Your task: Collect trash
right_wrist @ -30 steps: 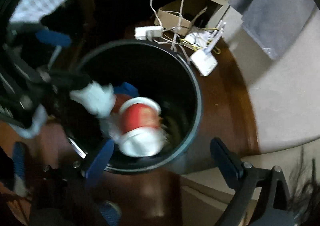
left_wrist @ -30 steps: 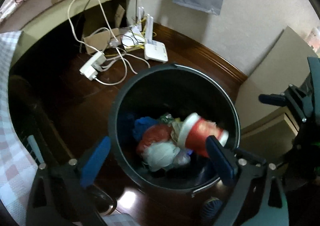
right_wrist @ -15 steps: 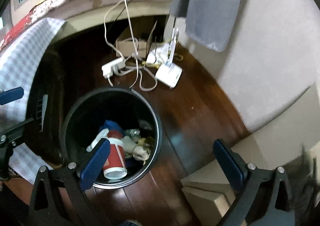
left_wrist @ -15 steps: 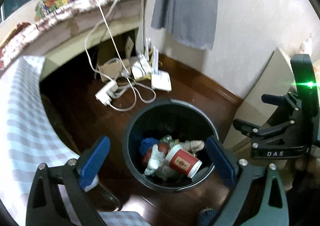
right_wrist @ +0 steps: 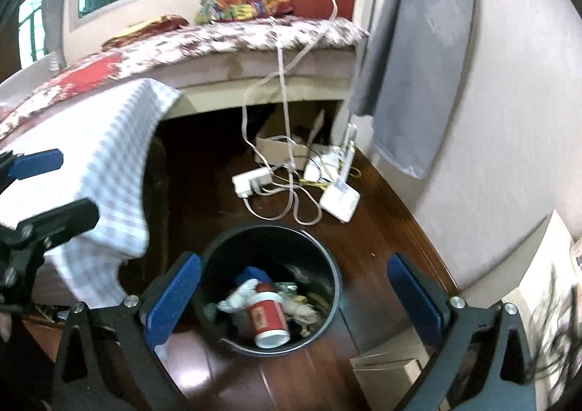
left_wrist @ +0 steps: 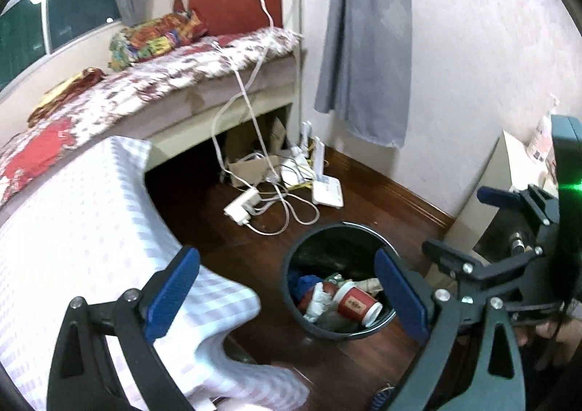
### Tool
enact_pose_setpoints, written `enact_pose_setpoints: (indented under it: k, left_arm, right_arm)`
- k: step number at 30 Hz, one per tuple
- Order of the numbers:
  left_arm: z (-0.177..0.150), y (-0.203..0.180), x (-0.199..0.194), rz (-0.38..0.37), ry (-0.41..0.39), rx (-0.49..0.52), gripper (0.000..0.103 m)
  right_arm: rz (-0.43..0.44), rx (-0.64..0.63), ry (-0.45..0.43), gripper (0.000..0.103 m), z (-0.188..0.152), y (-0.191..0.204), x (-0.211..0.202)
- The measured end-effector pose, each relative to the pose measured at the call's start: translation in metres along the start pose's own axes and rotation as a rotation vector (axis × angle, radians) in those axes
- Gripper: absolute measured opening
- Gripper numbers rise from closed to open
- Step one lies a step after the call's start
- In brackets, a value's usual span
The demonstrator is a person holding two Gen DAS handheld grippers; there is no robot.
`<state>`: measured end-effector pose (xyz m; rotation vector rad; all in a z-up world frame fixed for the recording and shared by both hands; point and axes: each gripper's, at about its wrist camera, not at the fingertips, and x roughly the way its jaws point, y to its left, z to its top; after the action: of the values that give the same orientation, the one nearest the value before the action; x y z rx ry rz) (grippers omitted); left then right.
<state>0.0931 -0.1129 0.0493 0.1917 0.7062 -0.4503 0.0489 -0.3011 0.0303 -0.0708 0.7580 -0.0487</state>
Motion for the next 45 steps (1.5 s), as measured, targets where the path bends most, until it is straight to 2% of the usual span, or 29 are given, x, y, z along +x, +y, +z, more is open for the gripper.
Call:
enact_pose_setpoints:
  k: [7,14,20,28,33,36,45]
  left_arm:
    - [-0.021,0.018,-0.036,0.064,-0.061,-0.046,0.098]
    - [-0.043,0.037,-0.064,0.124,-0.101,-0.093,0.099]
    - [-0.053,0.039,-0.063,0.138,-0.090,-0.102,0.099]
    - [-0.057,0.038,-0.067,0.170,-0.140,-0.091,0.099]
    - [-0.059,0.041,-0.074,0.182,-0.184,-0.117,0.099]
    - [-0.059,0.035,-0.074,0.186,-0.189,-0.106,0.100]
    - [-0.058,0.021,-0.066,0.161,-0.155,-0.080,0.100]
  right_arm:
    - [0.042,0.002,-0.094,0.103,-0.010,0.037,-0.037]
    - [0.057,0.005,-0.106,0.103,-0.023,0.052,-0.049]
    - [0.062,-0.014,-0.105,0.103,-0.024,0.064,-0.043]
    - [0.053,-0.042,-0.147,0.103,-0.027,0.071,-0.050]
    - [0.036,-0.014,-0.245,0.103,-0.028,0.063,-0.070]
    - [0.037,0.001,-0.269,0.103,-0.028,0.057,-0.074]
    - [0.030,-0.008,-0.221,0.103,-0.034,0.055,-0.064]
